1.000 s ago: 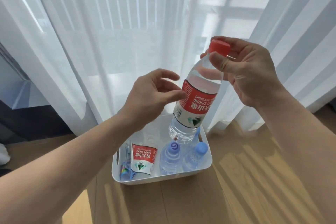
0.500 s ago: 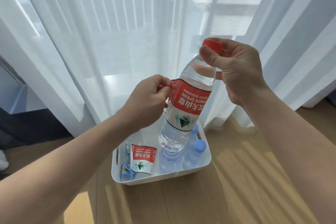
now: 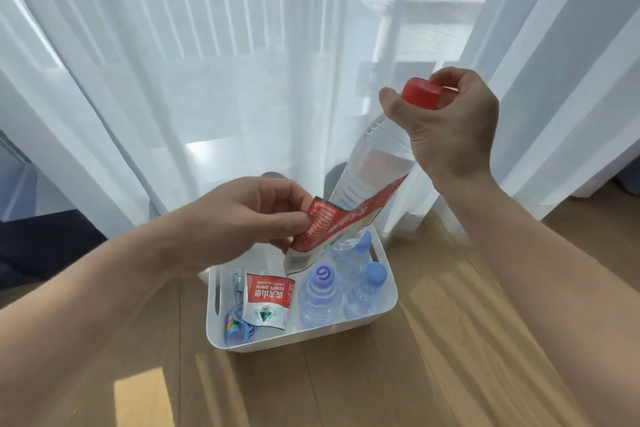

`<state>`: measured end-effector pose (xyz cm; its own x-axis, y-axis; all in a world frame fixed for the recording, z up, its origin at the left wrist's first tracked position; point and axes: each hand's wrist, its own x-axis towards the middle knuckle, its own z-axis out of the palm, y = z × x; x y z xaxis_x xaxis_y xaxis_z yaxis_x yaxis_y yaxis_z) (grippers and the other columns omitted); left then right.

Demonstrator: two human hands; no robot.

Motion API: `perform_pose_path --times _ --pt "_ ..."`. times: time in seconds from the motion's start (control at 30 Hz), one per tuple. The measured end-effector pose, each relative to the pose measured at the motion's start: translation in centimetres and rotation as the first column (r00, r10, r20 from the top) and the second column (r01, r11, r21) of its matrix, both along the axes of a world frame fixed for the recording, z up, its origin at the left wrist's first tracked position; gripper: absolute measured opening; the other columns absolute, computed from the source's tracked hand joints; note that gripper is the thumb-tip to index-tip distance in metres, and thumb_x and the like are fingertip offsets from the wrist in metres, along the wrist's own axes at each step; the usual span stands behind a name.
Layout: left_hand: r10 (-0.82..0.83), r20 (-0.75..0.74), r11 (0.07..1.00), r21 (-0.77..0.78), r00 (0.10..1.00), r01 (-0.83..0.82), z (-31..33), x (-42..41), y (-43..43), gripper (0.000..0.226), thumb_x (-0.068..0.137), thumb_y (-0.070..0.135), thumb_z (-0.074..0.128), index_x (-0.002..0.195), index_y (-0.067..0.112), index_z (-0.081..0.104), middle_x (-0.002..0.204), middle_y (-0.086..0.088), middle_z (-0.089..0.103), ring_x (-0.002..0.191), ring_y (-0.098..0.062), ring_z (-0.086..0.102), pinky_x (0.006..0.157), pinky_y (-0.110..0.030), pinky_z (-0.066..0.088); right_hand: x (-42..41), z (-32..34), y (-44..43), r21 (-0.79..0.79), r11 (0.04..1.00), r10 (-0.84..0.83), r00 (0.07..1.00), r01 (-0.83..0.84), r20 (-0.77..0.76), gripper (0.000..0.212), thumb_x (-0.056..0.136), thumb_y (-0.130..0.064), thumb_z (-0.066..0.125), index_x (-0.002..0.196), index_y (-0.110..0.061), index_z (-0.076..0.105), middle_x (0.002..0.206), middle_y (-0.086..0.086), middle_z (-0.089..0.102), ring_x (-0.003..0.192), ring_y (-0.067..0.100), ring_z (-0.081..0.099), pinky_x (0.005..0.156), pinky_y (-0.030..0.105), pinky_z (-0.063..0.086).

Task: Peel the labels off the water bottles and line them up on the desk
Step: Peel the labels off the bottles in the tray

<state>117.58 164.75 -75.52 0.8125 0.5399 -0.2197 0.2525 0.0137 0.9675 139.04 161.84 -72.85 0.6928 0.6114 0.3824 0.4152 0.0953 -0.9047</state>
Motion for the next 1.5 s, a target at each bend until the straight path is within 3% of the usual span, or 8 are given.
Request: perform_pose_path --times 0.13,0.3,0.57,0.93,1.17,1.27,1.37,1.5 --pt "-0.156 0.019 0.985 -0.070 0.988 0.157 0.4 -1.1 0.8 0.043 0.064 0.036 0.080 0.089 0.004 0.067 0.087 -0.008 0.072 0.083 -0.020 0.065 0.079 -0.029 0.055 -0.3 -1.2 0.5 0.079 0.997 0.000 0.993 0.009 -0.118 0.029 0.063 -0.015 0.076 0.067 -0.027 0.049 0.068 -0.001 0.064 0.073 0.027 0.071 0.073 0.037 0.058" --pt "-0.242 -0.001 0.962 -0.130 0.970 0.240 0.5 -1.4 0.7 0.043 0.059 0.031 0.085 0.088 0.004 0.069 0.090 -0.022 0.070 0.086 -0.029 0.063 0.083 -0.033 0.054 -0.4 -1.1 1.1 0.034 0.997 -0.068 0.995 0.070 -0.068 0.024 0.069 -0.017 0.076 0.078 -0.026 0.055 0.066 -0.014 0.052 0.063 0.002 0.055 0.068 0.012 0.048" --pt "-0.060 -0.012 0.995 -0.083 0.998 0.059 0.8 -2.9 2.3 0.046 0.042 0.036 0.092 0.076 0.011 0.072 0.076 -0.009 0.073 0.070 -0.015 0.068 0.066 -0.020 0.056 0.3 -0.5 1.4 0.026 0.996 -0.079 0.991 0.083 -0.109 0.037 0.067 -0.019 0.080 0.059 -0.026 0.044 0.056 -0.010 0.040 0.049 0.004 0.039 0.063 0.016 0.043" --pt "0.183 0.091 0.982 -0.067 0.979 -0.178 1.2 -4.0 3.8 0.053 0.026 0.036 0.095 0.070 0.015 0.074 0.083 -0.012 0.076 0.082 -0.024 0.073 0.076 -0.030 0.060 -0.7 -1.2 1.1 -0.170 0.967 0.171 0.979 -0.188 -0.108 0.021 0.080 -0.009 0.058 0.098 -0.016 0.049 0.080 -0.013 0.046 0.071 0.000 0.048 0.067 0.008 0.041" --pt "0.173 0.068 0.984 -0.053 0.983 -0.169 0.9 -5.7 4.7 0.054 0.027 0.033 0.096 0.069 0.011 0.072 0.079 -0.014 0.075 0.078 -0.025 0.072 0.070 -0.028 0.060 -0.1 -1.9 1.3 -0.099 0.989 0.116 0.987 -0.105 0.108 0.035 0.088 -0.011 0.055 0.122 -0.010 0.048 0.083 -0.011 0.056 0.074 0.003 0.056 0.082 0.018 0.050" --pt "0.101 -0.013 0.989 -0.110 0.995 -0.102 0.5 -6.1 4.8 0.058 0.028 0.033 0.096 0.075 0.008 0.074 0.085 -0.018 0.075 0.081 -0.027 0.072 0.070 -0.028 0.060 0.2 -2.1 1.0 0.002 0.999 0.036 0.969 -0.037 0.243 0.026 0.088 -0.012 0.054 0.114 -0.012 0.057 0.081 -0.007 0.061 0.076 0.013 0.062 0.081 0.028 0.053" --pt "0.030 -0.155 0.981 -0.187 0.988 -0.059 -0.4 -6.3 5.0 0.066 0.030 0.032 0.096 0.087 0.006 0.075 0.094 -0.020 0.074 0.083 -0.025 0.072 0.064 -0.026 0.060 0.4 -2.2 1.0 0.121 0.992 -0.084 0.930 0.043 0.358 0.020 0.088 -0.010 0.051 0.102 -0.011 0.064 0.087 0.004 0.057 0.069 0.001 0.052 0.075 0.011 0.045" --pt "0.071 -0.323 0.957 -0.243 0.944 -0.155 -2.4 -7.8 5.5 0.065 0.031 0.029 0.096 0.084 0.002 0.071 0.098 -0.025 0.072 0.090 -0.032 0.072 0.070 -0.034 0.060 1.1 -1.1 1.4 0.109 0.988 -0.139 0.955 0.114 0.262 0.017 0.085 -0.011 0.056 0.100 -0.010 0.064 0.090 0.005 0.054 0.071 0.001 0.049 0.078 0.009 0.043"
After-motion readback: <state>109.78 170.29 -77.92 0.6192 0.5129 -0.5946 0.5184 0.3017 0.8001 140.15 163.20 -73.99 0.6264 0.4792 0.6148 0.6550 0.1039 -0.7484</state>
